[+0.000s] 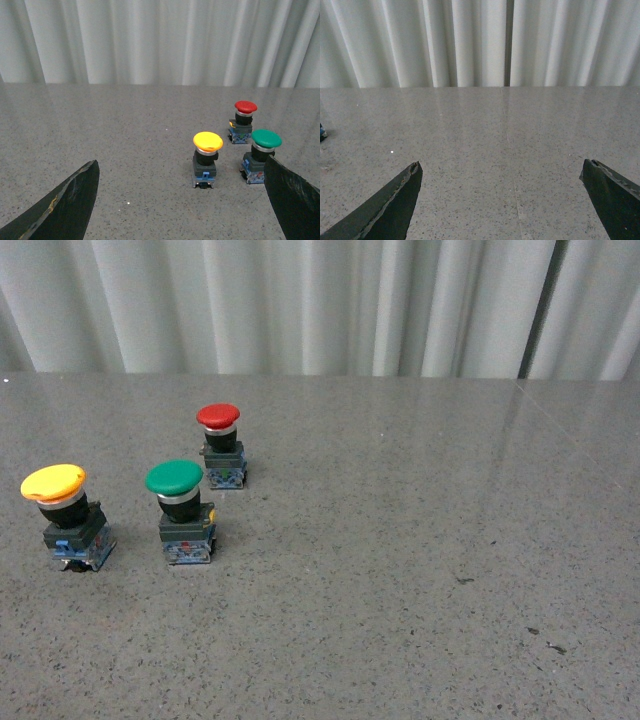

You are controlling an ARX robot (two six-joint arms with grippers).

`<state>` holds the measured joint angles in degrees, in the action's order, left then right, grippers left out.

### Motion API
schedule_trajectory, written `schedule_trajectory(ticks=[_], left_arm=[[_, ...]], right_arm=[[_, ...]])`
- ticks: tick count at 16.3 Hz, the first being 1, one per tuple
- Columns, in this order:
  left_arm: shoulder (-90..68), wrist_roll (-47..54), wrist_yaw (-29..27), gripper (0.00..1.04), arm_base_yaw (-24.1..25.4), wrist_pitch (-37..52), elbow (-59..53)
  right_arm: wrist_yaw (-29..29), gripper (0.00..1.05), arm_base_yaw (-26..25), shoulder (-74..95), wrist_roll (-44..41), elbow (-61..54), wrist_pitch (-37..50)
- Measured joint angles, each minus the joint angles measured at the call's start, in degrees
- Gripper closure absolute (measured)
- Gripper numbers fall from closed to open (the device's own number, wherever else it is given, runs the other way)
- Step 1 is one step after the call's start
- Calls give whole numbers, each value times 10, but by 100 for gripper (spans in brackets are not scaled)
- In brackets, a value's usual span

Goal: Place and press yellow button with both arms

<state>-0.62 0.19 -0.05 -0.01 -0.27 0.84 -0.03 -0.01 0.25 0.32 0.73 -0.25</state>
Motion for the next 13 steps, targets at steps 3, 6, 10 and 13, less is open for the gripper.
schedule_trajectory(ticks=[3, 6, 10, 13], left_arm=[[-145, -30, -174, 7, -61, -133, 87], [-283, -9, -171, 7, -39, 5, 173], [-537, 28, -85, 7, -23, 95, 301], [-692, 28, -35, 7, -24, 97, 374]], right_arm=[[0, 7, 0, 0, 0, 0, 1], [0, 7, 0, 0, 0, 0, 0], [0, 7, 0, 0, 0, 0, 0], [0, 7, 0, 0, 0, 0, 0]])
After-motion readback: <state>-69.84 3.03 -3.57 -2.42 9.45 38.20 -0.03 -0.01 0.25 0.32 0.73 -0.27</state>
